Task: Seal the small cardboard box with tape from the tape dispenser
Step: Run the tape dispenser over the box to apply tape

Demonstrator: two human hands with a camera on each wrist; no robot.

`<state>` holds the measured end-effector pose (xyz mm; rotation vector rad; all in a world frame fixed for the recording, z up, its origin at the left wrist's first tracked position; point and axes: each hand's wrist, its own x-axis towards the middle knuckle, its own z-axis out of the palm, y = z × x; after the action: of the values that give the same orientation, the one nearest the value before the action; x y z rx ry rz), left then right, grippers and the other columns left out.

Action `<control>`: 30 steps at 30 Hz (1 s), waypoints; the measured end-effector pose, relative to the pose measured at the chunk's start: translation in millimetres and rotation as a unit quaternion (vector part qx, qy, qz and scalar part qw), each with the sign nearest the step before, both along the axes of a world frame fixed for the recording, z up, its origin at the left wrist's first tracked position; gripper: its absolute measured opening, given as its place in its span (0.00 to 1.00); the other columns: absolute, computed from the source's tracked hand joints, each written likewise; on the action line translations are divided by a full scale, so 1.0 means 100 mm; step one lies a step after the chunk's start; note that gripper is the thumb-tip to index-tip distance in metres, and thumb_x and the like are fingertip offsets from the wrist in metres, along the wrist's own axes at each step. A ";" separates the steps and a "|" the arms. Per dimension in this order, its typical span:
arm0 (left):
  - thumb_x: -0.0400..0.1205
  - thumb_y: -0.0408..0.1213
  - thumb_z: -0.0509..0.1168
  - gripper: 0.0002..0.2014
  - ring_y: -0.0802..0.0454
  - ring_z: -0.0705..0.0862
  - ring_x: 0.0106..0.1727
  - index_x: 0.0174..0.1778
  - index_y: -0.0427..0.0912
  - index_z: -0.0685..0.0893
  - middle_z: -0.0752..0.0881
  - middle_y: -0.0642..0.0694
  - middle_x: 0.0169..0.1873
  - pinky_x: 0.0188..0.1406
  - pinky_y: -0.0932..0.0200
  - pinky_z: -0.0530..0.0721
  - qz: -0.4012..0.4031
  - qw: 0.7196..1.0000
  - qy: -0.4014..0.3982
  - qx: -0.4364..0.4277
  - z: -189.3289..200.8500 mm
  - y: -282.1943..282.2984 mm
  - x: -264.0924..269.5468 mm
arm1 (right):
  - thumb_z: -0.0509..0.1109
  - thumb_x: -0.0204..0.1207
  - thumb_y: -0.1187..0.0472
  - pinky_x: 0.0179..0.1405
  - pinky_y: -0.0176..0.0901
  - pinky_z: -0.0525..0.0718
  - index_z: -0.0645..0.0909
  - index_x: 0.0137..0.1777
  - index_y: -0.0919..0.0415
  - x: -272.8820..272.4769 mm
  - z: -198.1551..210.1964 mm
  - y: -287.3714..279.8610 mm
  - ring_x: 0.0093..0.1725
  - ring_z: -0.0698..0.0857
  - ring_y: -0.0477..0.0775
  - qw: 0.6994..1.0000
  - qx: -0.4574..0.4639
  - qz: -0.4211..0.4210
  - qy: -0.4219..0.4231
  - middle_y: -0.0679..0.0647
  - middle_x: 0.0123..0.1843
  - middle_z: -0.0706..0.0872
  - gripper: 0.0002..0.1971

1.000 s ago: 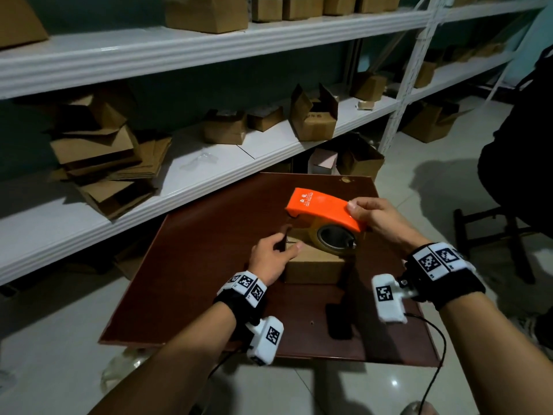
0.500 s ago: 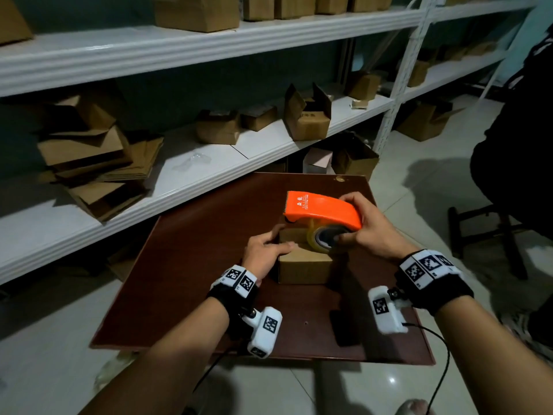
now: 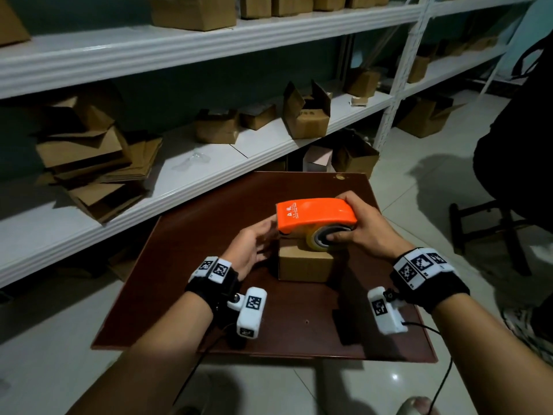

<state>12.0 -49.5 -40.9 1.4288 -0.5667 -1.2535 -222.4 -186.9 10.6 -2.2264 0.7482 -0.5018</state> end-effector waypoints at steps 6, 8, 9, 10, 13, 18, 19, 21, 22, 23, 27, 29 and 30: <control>0.91 0.43 0.62 0.15 0.46 0.88 0.63 0.63 0.42 0.91 0.91 0.41 0.60 0.70 0.48 0.81 -0.021 0.998 0.052 -0.002 0.10 0.04 0.01 | 0.85 0.71 0.62 0.47 0.29 0.74 0.69 0.67 0.48 0.01 0.01 0.01 0.54 0.80 0.36 1.000 -0.005 -0.001 0.004 0.41 0.55 0.79 0.32; 0.89 0.40 0.63 0.13 0.44 0.90 0.62 0.57 0.41 0.92 0.93 0.41 0.57 0.74 0.44 0.81 -0.025 0.997 0.067 -0.003 0.10 0.04 -0.03 | 0.84 0.71 0.63 0.47 0.28 0.74 0.68 0.67 0.47 0.01 0.01 0.02 0.54 0.80 0.35 1.000 -0.005 -0.003 0.005 0.40 0.55 0.79 0.32; 0.89 0.37 0.63 0.11 0.45 0.91 0.60 0.55 0.41 0.92 0.93 0.41 0.53 0.72 0.45 0.82 -0.026 0.998 0.064 -0.006 0.08 0.02 -0.03 | 0.84 0.71 0.63 0.47 0.27 0.74 0.68 0.67 0.47 0.01 0.01 0.03 0.54 0.79 0.35 1.000 -0.005 -0.005 0.004 0.39 0.56 0.79 0.33; 0.89 0.34 0.62 0.11 0.47 0.91 0.55 0.54 0.42 0.91 0.93 0.42 0.51 0.67 0.48 0.84 -0.028 0.998 0.055 -0.008 0.08 0.01 -0.03 | 0.84 0.71 0.64 0.48 0.27 0.74 0.68 0.68 0.47 0.01 0.00 0.03 0.55 0.79 0.35 1.000 -0.005 -0.006 0.001 0.40 0.56 0.78 0.33; 0.88 0.25 0.59 0.13 0.53 0.88 0.44 0.49 0.42 0.89 0.90 0.46 0.41 0.45 0.61 0.83 -0.019 1.000 0.023 -0.010 0.07 -0.02 0.01 | 0.83 0.70 0.70 0.48 0.22 0.78 0.68 0.73 0.51 0.04 -0.03 0.09 0.57 0.79 0.37 0.999 0.016 -0.023 -0.037 0.41 0.60 0.77 0.37; 0.83 0.22 0.65 0.13 0.55 0.89 0.42 0.44 0.42 0.91 0.92 0.44 0.43 0.44 0.60 0.81 0.001 0.998 -0.051 0.022 0.04 -0.02 0.11 | 0.84 0.65 0.75 0.57 0.34 0.86 0.73 0.73 0.56 0.11 -0.24 0.21 0.61 0.85 0.41 0.987 0.082 -0.084 -0.112 0.49 0.63 0.83 0.38; 0.83 0.23 0.67 0.12 0.51 0.86 0.42 0.42 0.42 0.91 0.90 0.40 0.44 0.41 0.58 0.78 0.009 0.998 -0.063 0.027 0.01 -0.02 0.14 | 0.84 0.64 0.76 0.59 0.41 0.88 0.76 0.71 0.58 0.12 -0.28 0.24 0.59 0.87 0.43 0.982 0.104 -0.100 -0.125 0.51 0.61 0.86 0.36; 0.81 0.24 0.69 0.11 0.44 0.83 0.46 0.40 0.41 0.92 0.87 0.35 0.46 0.43 0.55 0.77 0.020 0.996 -0.083 0.039 -0.01 -0.02 0.15 | 0.82 0.63 0.78 0.59 0.50 0.90 0.80 0.64 0.57 0.16 -0.35 0.29 0.55 0.90 0.45 0.975 0.118 -0.128 -0.140 0.52 0.57 0.90 0.31; 0.81 0.23 0.69 0.11 0.43 0.84 0.48 0.40 0.40 0.93 0.87 0.35 0.45 0.48 0.53 0.81 0.026 0.994 -0.090 0.048 0.00 -0.01 0.15 | 0.80 0.63 0.79 0.57 0.50 0.91 0.81 0.62 0.55 0.18 -0.37 0.33 0.53 0.90 0.45 0.973 0.112 -0.143 -0.141 0.52 0.55 0.90 0.30; 0.81 0.21 0.68 0.12 0.43 0.85 0.48 0.40 0.39 0.93 0.88 0.35 0.44 0.53 0.50 0.83 0.035 0.993 -0.097 0.054 -0.01 -0.01 0.15 | 0.80 0.64 0.79 0.55 0.50 0.91 0.80 0.59 0.52 0.21 -0.40 0.36 0.52 0.90 0.45 0.971 0.102 -0.159 -0.144 0.52 0.54 0.90 0.29; 0.70 0.26 0.73 0.03 0.42 0.86 0.39 0.36 0.33 0.92 0.86 0.37 0.35 0.47 0.44 0.86 0.062 0.987 -0.126 0.077 0.03 0.02 0.16 | 0.79 0.66 0.79 0.50 0.46 0.88 0.79 0.52 0.45 0.27 -0.42 0.45 0.50 0.89 0.48 0.964 0.094 -0.181 -0.168 0.52 0.51 0.89 0.28; 0.56 0.35 0.75 0.16 0.40 0.84 0.34 0.34 0.26 0.88 0.83 0.35 0.29 0.38 0.44 0.82 0.069 0.979 -0.169 0.093 -0.08 -0.02 0.24 | 0.79 0.67 0.78 0.49 0.44 0.88 0.79 0.52 0.46 0.30 -0.40 0.47 0.48 0.89 0.45 0.962 0.106 -0.177 -0.178 0.51 0.50 0.89 0.26; 0.54 0.36 0.75 0.19 0.39 0.85 0.32 0.34 0.24 0.88 0.83 0.34 0.28 0.35 0.44 0.83 0.069 0.977 -0.176 0.095 -0.14 -0.04 0.27 | 0.79 0.68 0.77 0.49 0.44 0.88 0.79 0.52 0.46 0.31 -0.41 0.48 0.48 0.89 0.44 0.960 0.108 -0.181 -0.183 0.51 0.50 0.89 0.25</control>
<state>39.0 -53.7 -54.8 1.8382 -0.5825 -0.9683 -191.7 -139.0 -30.2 -1.7304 0.9609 -0.9332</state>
